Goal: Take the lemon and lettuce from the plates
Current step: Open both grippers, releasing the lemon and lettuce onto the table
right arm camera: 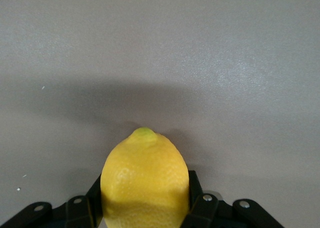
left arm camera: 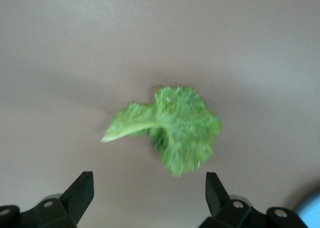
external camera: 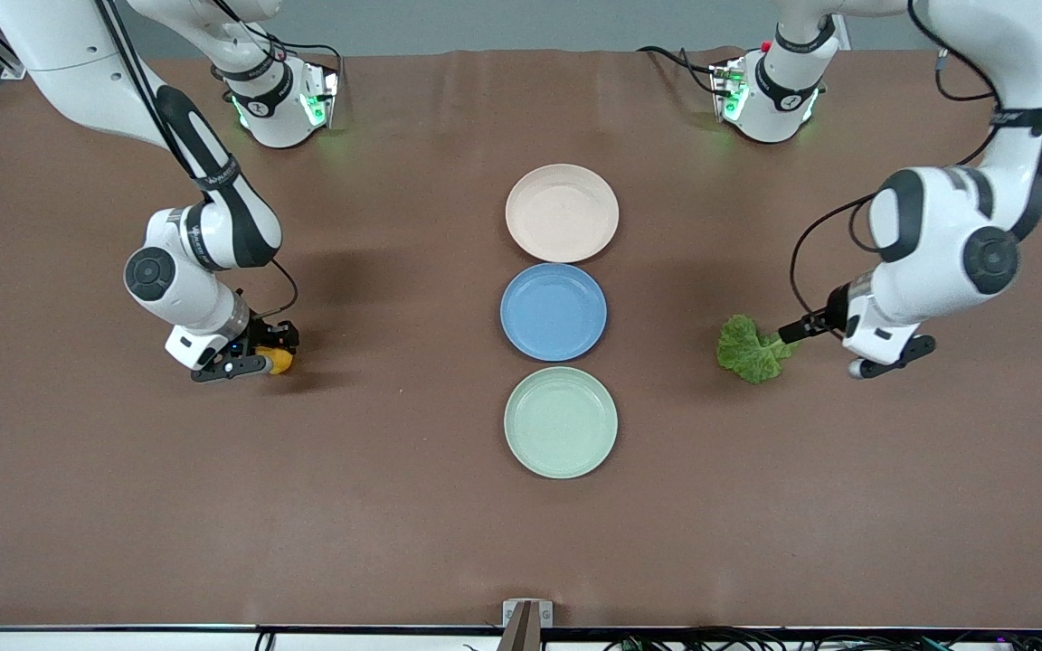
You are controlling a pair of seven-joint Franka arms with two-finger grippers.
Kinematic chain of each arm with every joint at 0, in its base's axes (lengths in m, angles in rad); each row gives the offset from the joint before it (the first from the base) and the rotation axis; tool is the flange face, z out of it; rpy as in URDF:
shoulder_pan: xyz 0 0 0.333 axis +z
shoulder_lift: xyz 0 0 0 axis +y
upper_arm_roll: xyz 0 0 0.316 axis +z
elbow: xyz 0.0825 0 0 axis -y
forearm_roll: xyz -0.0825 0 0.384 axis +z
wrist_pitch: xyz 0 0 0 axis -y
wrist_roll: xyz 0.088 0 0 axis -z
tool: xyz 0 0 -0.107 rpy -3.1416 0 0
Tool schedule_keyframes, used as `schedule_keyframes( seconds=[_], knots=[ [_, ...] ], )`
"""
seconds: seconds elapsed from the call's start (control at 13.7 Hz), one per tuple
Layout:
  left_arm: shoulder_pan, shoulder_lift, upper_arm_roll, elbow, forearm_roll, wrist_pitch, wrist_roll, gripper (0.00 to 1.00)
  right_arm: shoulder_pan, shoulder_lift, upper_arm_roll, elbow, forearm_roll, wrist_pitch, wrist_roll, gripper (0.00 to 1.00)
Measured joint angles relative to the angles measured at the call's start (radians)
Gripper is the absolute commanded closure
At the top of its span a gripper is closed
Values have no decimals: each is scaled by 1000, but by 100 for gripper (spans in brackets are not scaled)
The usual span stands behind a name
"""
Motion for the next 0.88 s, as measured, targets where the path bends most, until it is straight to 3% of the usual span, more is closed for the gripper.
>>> schedule_keyframes(
  seconds=[0.37,0.88],
  knots=[
    [101,-162,3,87,12,-203,194,1,-4,0,0,46,0,-74,-1,0],
    [79,-215,-11,359,72,-408,214,1,-6,-41,1,403,11,-622,93,0]
  ],
)
